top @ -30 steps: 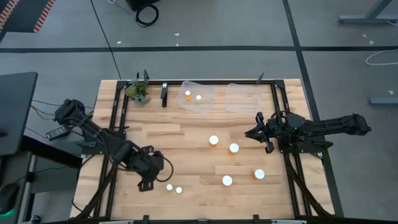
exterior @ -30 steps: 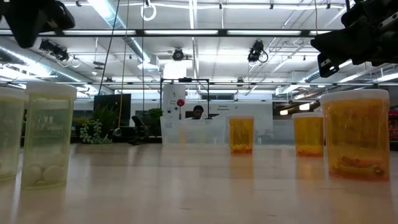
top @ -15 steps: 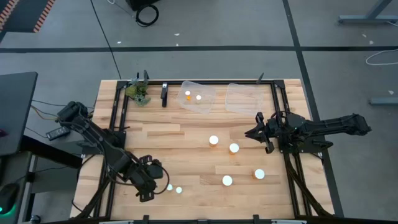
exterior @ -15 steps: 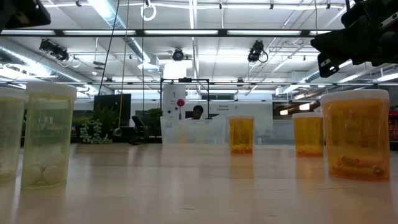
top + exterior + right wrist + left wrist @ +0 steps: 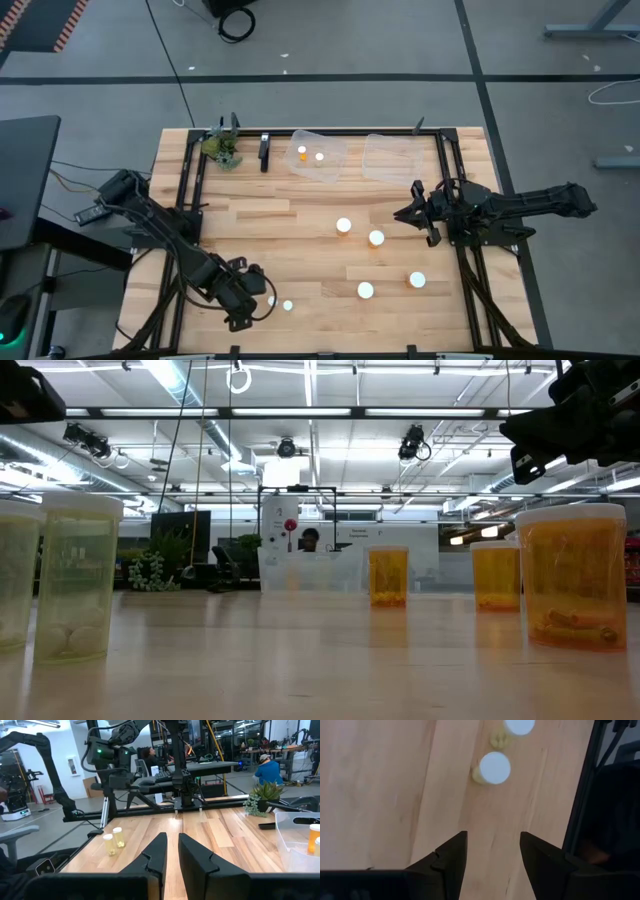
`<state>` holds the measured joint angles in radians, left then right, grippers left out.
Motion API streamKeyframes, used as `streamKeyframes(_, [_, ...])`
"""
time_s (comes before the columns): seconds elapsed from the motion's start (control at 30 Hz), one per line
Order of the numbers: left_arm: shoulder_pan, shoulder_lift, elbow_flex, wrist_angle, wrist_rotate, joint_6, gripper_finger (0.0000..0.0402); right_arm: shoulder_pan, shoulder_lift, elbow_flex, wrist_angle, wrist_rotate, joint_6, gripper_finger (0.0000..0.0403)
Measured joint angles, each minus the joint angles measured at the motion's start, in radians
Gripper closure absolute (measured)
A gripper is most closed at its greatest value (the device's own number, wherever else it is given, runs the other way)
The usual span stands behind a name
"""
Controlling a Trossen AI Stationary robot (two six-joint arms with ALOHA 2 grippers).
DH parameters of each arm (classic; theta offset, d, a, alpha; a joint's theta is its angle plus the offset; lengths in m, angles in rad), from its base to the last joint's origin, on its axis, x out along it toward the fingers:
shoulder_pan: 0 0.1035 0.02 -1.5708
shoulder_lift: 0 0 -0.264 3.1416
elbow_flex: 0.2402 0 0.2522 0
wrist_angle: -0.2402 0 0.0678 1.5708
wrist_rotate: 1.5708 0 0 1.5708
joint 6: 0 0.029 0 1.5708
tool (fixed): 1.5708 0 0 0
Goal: Pick and place medicine bottles into bin by pill shape (circle, oval)
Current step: Put the small yellow pill bottle into the left transparent bin
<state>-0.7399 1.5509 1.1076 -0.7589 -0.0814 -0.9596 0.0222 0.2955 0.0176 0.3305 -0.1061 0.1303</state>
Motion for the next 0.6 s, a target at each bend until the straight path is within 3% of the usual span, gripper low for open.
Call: streamKeyframes(0.6, [-0.004,0.001,0.0,0.066,0.0,-0.081,0.0212,0.0,0.0,0.0,0.0,0.0,0.0,0.0349])
